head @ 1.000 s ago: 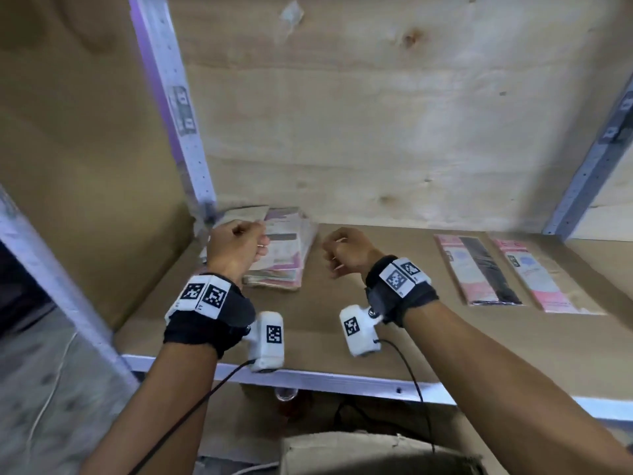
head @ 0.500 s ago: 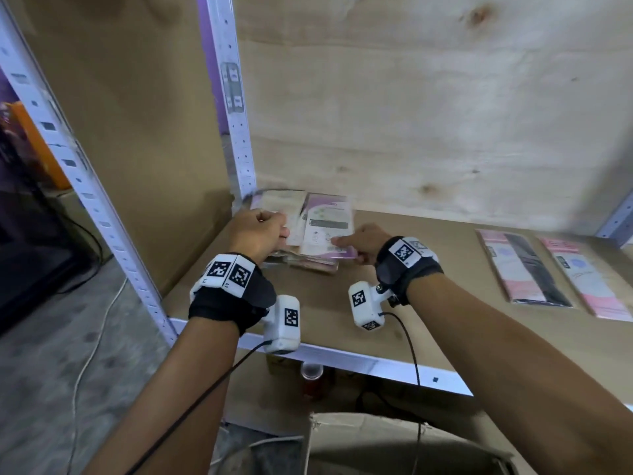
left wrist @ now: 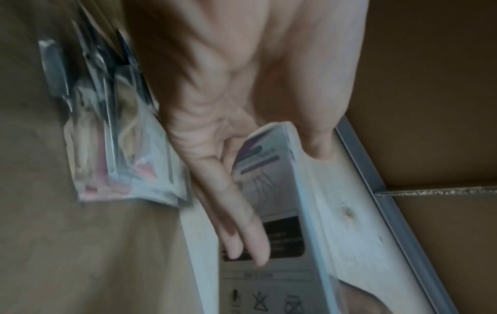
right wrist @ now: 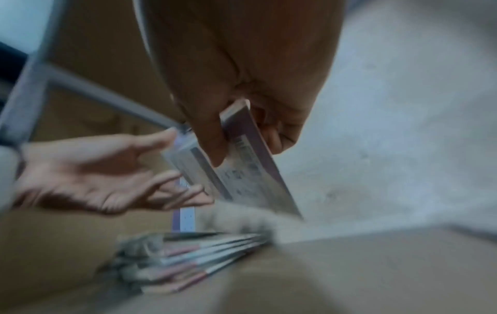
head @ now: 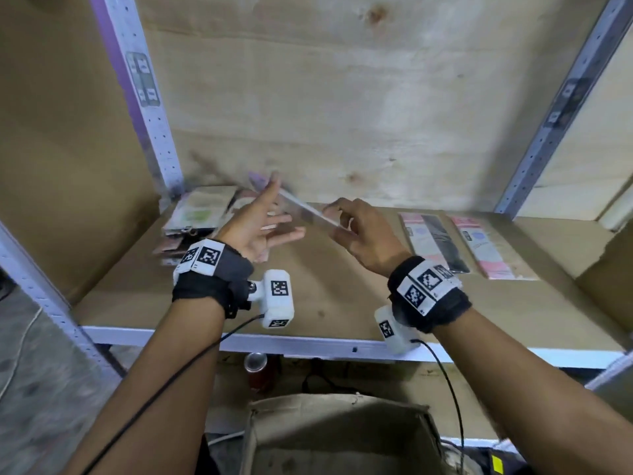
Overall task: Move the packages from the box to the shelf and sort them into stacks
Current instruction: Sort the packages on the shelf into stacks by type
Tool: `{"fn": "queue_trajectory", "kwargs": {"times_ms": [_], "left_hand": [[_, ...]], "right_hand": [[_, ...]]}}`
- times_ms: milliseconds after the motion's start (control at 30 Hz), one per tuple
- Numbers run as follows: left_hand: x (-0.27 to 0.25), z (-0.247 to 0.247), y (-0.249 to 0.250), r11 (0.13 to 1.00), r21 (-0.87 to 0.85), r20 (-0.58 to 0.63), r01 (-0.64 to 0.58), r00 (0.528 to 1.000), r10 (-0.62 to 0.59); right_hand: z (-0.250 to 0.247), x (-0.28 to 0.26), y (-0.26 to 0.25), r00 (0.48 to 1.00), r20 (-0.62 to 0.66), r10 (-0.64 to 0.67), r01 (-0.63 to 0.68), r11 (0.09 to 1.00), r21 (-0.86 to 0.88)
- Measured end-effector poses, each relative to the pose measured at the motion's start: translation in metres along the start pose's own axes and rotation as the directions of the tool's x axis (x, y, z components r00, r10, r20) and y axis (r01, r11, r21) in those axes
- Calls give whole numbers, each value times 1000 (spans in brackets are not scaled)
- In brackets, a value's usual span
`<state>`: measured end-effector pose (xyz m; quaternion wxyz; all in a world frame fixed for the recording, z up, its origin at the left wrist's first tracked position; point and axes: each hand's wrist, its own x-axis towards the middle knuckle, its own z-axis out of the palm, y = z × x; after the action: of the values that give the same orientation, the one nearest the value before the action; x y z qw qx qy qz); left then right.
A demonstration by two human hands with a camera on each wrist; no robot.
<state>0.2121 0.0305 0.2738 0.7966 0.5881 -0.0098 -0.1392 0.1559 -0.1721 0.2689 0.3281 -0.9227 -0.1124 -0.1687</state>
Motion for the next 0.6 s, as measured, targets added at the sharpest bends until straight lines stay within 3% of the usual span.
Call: {"fn": "queue_trajectory", "kwargs": {"times_ms": [100, 200, 267, 400, 500, 600], "left_hand": [[2, 15, -11, 1000, -3, -11, 6, 1000, -6], [7, 24, -27, 1000, 8, -25, 2, 1000, -1], [9, 31, -35, 999, 35, -5, 20, 1000, -19], [9, 52, -49, 998, 36, 129, 60, 990, -64], [11, 65, -55, 997, 24, 191, 78, 978, -81], [20, 68, -59, 998, 62, 91, 20, 995, -26]], "right_hand": [[-6, -19, 19, 994, 96, -56, 68, 990, -121], [-15, -32, 44, 974, 220, 53, -29, 994, -109], [-19, -35, 57, 975, 189, 120, -106, 991, -81], [-24, -29, 77, 965, -16, 262, -262, 963, -62], [-29, -26, 88, 926, 48, 374, -369, 926, -84], [-42, -25, 96, 920, 72, 385, -385, 923, -25]]}}
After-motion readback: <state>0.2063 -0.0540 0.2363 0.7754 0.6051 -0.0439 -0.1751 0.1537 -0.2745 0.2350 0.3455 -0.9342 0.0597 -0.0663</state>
